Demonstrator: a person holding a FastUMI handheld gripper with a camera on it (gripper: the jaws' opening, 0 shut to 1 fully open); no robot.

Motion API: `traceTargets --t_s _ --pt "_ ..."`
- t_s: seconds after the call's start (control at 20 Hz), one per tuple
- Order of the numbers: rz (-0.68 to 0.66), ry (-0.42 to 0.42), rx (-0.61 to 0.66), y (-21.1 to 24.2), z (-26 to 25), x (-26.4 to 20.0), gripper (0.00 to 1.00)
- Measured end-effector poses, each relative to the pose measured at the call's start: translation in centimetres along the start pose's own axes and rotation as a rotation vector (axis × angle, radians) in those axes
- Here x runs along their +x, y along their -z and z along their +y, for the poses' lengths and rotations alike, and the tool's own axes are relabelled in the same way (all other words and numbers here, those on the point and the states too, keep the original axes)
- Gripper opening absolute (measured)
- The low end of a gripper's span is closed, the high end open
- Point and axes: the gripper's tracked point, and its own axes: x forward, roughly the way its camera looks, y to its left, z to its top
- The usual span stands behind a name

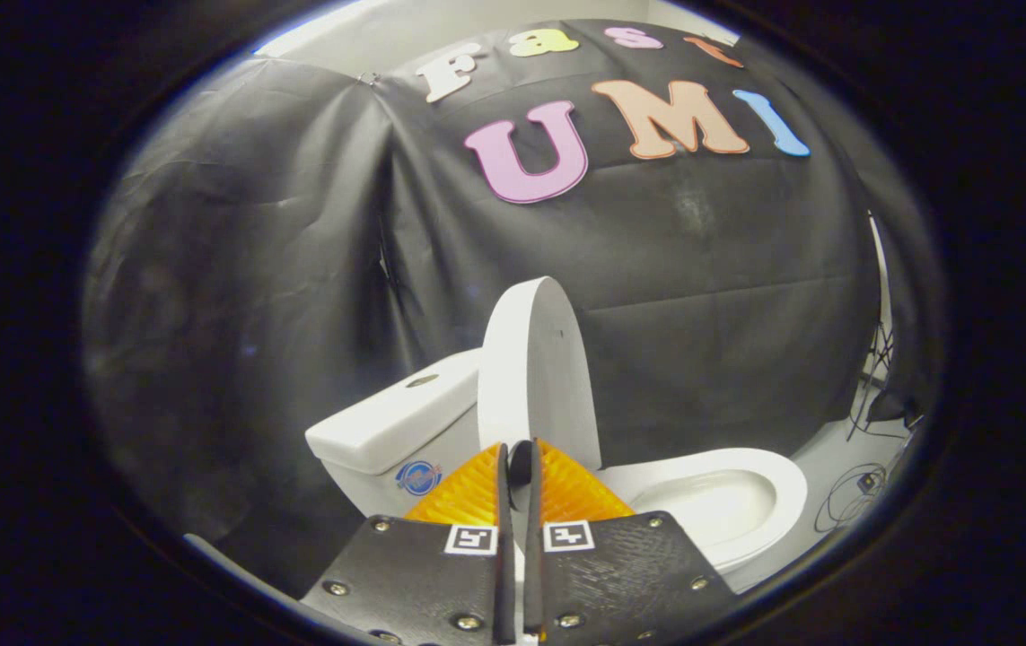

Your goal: Open the toilet lid.

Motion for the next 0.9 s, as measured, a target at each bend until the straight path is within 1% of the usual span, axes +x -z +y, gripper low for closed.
traceTargets --t_s 0.45,0.9 --pt "-0.053 -0.014 -0.089 0.9 3.3 0.8 0.05" --pt "-0.061 -0.049 -0.091 1.7 5.4 1.4 0.07"
